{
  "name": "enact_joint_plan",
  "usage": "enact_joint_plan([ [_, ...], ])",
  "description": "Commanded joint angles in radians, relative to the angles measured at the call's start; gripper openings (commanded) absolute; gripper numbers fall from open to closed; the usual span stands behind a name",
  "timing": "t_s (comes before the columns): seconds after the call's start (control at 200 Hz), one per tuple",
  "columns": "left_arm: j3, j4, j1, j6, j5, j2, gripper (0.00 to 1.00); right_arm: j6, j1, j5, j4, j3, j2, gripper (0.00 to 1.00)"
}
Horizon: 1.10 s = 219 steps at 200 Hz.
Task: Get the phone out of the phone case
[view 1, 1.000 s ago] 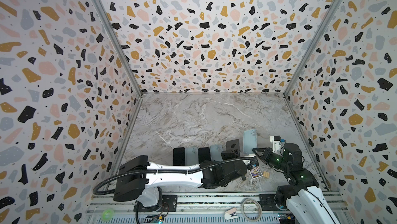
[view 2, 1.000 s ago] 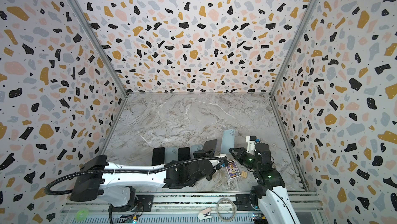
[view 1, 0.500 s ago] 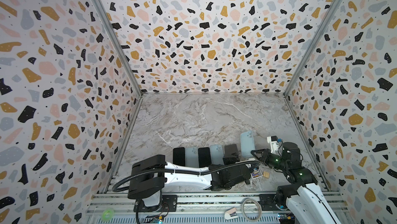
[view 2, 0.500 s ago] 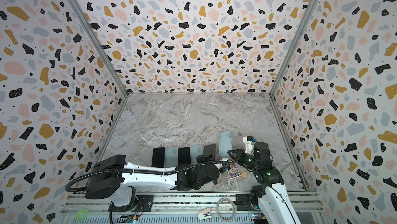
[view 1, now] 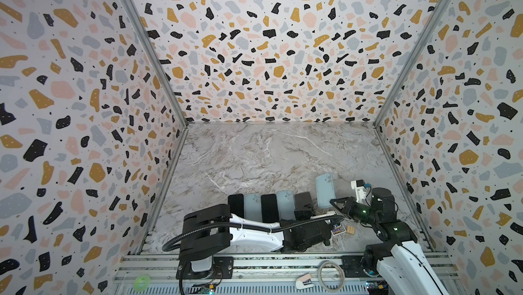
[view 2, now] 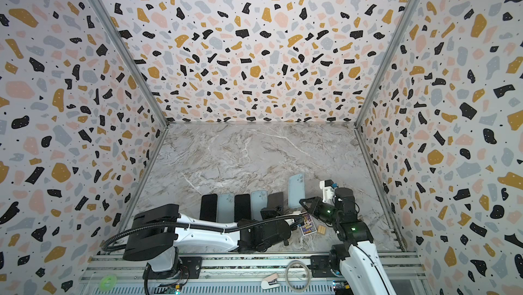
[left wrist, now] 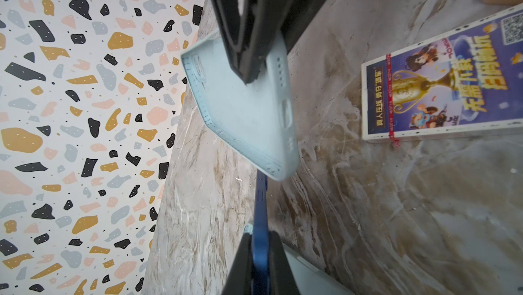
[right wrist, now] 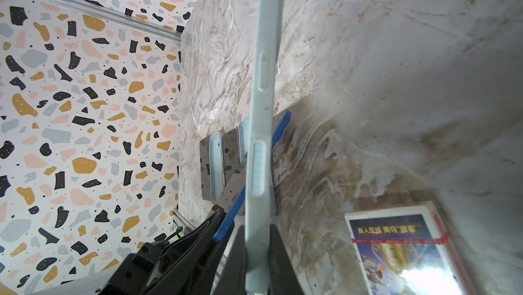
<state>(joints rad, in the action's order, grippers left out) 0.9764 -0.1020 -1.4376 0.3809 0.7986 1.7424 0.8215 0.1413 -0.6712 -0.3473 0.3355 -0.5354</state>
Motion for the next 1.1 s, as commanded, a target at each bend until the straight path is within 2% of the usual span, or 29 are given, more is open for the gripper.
enact_joint_plan([
  [0.0,-0.001,-0.078,-0.005,0.003,0.046,0.012,0.00,-0.025,-0.005,-0.019,0.006,-0.009,0.005,0.00],
  [0.531,-0.022,-0.139,-0.003,0.016,0.067,0.092,0.00,-0.057,-0.008,-0.022,0.001,-0.015,-0.023,0.00],
  [0.971,-0.038,-0.133,0.003,-0.021,0.040,0.137,0.00,-0.066,-0.015,-0.022,0.013,-0.032,-0.027,0.00],
  [1.091,-0.038,-0.125,0.006,-0.033,0.022,0.139,0.06,-0.071,-0.020,-0.022,0.010,-0.033,-0.028,0.00],
])
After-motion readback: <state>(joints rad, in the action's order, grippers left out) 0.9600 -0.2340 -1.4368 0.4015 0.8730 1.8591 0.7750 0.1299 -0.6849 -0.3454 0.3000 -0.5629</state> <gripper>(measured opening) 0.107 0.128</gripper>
